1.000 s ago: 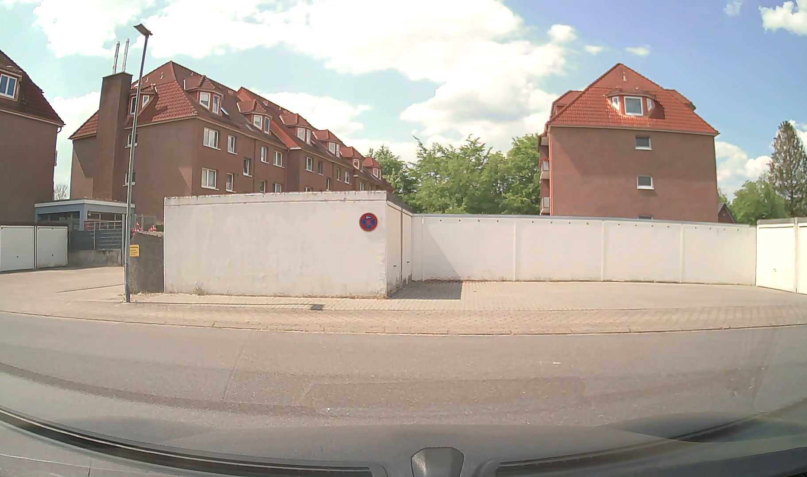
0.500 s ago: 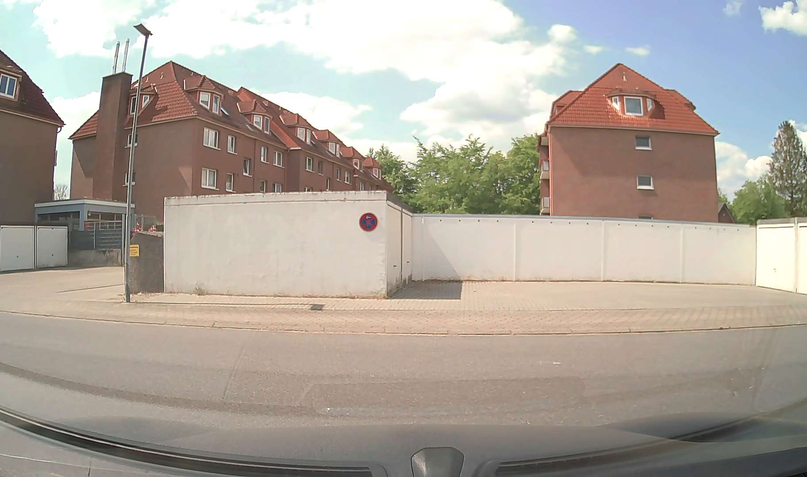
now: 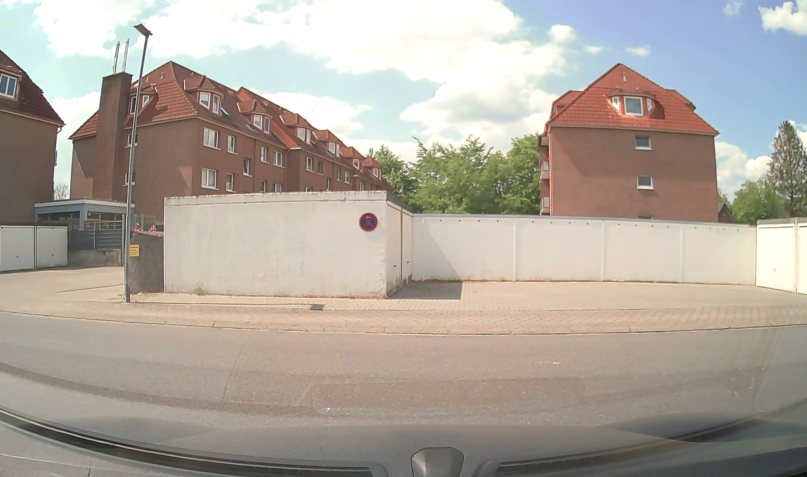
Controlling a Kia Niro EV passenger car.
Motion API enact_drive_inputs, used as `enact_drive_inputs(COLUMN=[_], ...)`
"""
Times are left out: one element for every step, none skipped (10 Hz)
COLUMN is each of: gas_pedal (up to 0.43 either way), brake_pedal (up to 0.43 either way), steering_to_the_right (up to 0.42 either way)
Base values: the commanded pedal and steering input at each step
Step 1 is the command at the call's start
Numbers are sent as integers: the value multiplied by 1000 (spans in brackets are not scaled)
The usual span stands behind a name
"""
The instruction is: Follow the waypoints while adhering to traffic rules and regulations
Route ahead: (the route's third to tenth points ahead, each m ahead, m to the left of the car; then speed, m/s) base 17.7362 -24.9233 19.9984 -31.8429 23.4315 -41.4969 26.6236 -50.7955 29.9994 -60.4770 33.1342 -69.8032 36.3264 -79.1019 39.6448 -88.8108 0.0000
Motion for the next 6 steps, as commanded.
enact_drive_inputs(gas_pedal=[0, 0, 0, 0, 0, 0], brake_pedal=[488, 488, 482, 482, 482, 482], steering_to_the_right=[127, 142, 168, 197, 216, 231])
